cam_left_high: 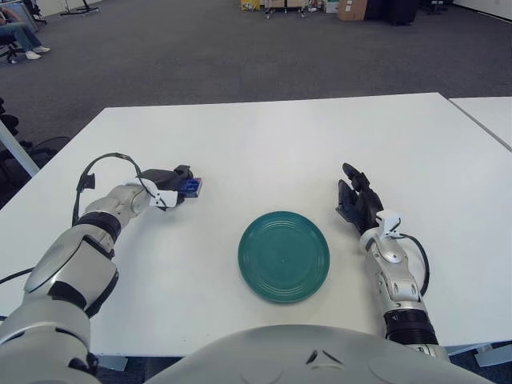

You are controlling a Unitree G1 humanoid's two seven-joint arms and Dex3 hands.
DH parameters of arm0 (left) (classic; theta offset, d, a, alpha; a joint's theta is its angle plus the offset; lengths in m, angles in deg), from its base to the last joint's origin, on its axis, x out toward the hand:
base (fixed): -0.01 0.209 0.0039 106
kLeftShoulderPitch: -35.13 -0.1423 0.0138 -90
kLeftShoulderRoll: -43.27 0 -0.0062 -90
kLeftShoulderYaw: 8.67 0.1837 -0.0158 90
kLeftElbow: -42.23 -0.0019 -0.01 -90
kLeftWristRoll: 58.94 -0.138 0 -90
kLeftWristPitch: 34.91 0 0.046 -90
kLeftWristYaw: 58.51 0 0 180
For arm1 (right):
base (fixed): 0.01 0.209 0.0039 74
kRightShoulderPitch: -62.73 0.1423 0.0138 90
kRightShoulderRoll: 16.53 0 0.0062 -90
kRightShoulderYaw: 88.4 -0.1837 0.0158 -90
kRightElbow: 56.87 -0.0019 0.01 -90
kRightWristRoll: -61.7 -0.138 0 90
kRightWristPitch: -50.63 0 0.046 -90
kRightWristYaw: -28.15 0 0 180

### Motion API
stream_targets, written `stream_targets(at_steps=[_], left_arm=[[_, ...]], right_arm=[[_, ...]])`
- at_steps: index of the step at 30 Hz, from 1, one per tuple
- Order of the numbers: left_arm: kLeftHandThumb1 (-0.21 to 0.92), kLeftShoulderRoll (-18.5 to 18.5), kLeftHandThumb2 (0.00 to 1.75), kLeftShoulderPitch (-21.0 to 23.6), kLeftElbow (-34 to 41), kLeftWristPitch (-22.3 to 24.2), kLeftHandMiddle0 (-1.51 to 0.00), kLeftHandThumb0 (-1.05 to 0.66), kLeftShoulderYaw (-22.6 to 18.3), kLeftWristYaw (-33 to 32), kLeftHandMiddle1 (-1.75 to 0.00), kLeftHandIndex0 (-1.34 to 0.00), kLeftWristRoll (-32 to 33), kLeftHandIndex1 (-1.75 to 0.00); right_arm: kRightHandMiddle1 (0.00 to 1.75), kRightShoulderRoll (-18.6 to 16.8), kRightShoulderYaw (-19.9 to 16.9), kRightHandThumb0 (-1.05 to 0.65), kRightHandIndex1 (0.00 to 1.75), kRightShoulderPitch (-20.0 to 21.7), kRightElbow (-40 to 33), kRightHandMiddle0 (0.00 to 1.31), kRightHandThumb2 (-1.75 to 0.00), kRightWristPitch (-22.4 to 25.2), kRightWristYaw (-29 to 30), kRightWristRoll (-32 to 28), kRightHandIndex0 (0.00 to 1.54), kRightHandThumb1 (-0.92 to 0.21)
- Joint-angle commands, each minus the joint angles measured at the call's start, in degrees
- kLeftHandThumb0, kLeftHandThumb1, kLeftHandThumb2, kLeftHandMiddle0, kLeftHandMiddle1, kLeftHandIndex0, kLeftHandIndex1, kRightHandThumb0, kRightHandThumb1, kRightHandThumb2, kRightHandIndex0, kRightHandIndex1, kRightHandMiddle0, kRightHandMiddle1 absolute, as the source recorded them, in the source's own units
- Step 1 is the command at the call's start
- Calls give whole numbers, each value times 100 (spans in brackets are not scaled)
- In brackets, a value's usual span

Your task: Put the gum into the plate.

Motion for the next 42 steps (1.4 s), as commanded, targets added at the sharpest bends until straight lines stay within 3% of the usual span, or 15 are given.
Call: stream_targets(at_steps=[1, 9, 17, 18, 19, 20, 21, 23, 25, 29, 36, 42], left_arm=[[61, -562, 76, -1391, -685, 262, -55, -40, 611, 1218, 0, -56, -515, -151], [55, -165, 85, -1167, -640, 236, -59, -41, 376, 1160, -2, -59, -303, -152], [42, 52, 116, -1048, -392, 203, -72, -43, -88, 973, -9, -54, 182, -172], [41, 69, 118, -1044, -347, 180, -71, -43, -175, 960, -19, -55, 276, -172], [39, 89, 121, -1050, -274, 135, -65, -44, -307, 911, -46, -55, 413, -173], [37, 101, 124, -1060, -220, 107, -59, -28, -398, 878, -91, -53, 502, -174], [36, 106, 125, -1097, -162, 65, -57, -22, -516, 779, -107, -52, 612, -174], [22, 126, 142, -1143, -71, 23, -61, -9, -659, 684, -146, -59, 720, -174], [15, 177, 143, -1160, -9, -36, -75, -4, -758, 632, -139, -63, 774, -174], [8, 300, 154, -1150, 21, -210, -80, -1, -946, 427, -157, -61, 826, -175], [13, 501, 149, -1010, 63, -340, -77, 0, -1265, 45, -161, -55, 803, -175], [24, 544, 139, -1114, 412, -296, -69, 0, -1678, 211, -166, -46, 1097, -175]], right_arm=[[36, 34, -80, -72, 1, -173, 123, 0, -83, 360, 32, -45, 15, -92], [36, 23, -67, -72, 1, -174, 75, 0, -83, 355, -8, -66, 15, -92], [37, -38, -30, -71, 1, -188, -15, 0, -83, 367, -35, -111, 16, -92], [37, -48, -21, -71, 1, -194, -34, 0, -83, 377, -33, -113, 16, -92], [38, -60, -8, -71, 1, -201, -60, 0, -83, 397, -27, -112, 16, -92], [39, -66, 0, -71, 1, -207, -78, 0, -83, 410, -24, -112, 16, -92], [39, -68, 5, -71, 1, -206, -88, 0, -82, 432, -20, -110, 17, -92], [40, -68, 11, -71, 1, -206, -113, 0, -82, 471, -16, -106, 17, -92], [40, -68, 25, -71, 1, -211, -160, 0, -82, 519, -14, -100, 17, -92], [41, -77, 47, -71, 1, -207, -240, 0, -82, 604, -3, -91, 18, -92], [42, -99, 60, -70, 1, -202, -317, 0, -82, 668, 9, -88, 18, -92], [45, -99, 29, -70, 1, -134, -178, 0, -83, 647, -4, -104, 20, -92]])
